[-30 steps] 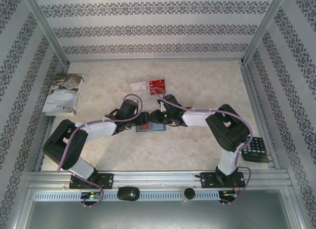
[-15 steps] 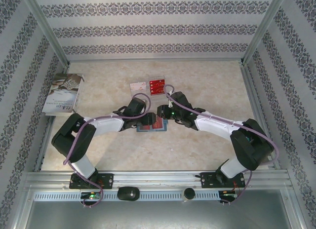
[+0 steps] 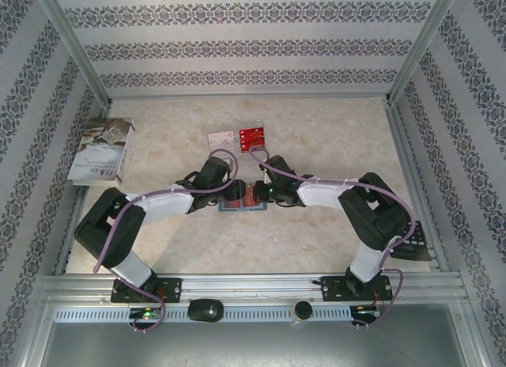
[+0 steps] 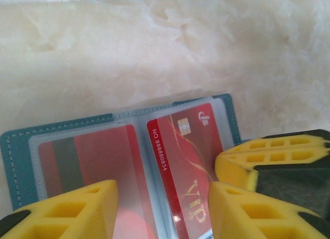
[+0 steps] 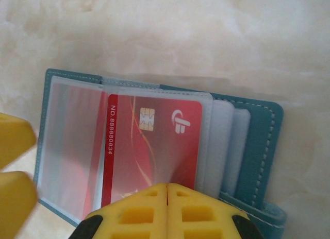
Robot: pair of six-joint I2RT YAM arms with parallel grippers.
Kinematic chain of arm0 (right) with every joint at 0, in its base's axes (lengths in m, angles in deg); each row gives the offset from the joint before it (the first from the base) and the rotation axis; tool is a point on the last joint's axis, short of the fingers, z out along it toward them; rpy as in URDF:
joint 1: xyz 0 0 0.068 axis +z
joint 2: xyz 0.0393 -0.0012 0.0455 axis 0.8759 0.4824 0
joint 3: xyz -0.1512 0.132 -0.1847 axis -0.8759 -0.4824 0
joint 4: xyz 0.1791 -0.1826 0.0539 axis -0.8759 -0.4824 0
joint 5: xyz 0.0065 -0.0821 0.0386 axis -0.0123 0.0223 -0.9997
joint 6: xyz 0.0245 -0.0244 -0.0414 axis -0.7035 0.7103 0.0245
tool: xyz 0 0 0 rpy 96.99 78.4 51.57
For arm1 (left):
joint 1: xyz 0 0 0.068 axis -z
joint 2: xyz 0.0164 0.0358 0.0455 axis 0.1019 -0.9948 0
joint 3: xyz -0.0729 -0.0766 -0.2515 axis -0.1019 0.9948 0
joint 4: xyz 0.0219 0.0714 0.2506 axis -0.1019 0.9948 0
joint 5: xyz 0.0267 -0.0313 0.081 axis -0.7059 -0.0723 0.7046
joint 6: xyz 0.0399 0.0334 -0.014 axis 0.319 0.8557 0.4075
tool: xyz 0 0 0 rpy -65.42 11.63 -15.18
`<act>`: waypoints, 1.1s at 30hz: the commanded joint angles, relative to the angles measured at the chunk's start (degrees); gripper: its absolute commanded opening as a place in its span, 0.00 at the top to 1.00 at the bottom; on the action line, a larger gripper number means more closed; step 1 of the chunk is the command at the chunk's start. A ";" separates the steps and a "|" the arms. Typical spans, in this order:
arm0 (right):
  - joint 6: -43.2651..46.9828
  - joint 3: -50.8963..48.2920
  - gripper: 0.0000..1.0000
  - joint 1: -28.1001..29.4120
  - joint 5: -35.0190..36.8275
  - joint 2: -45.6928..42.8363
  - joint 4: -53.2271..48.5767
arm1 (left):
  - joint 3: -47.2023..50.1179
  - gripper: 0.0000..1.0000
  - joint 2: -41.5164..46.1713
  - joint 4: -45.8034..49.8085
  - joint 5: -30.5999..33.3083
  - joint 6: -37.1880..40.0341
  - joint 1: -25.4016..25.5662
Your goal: Take the credit cards out of the card holder
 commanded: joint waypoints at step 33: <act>-3.79 -1.20 1.00 -0.66 -2.07 2.77 4.42 | 0.60 0.76 -6.77 -7.81 1.18 -2.32 -0.35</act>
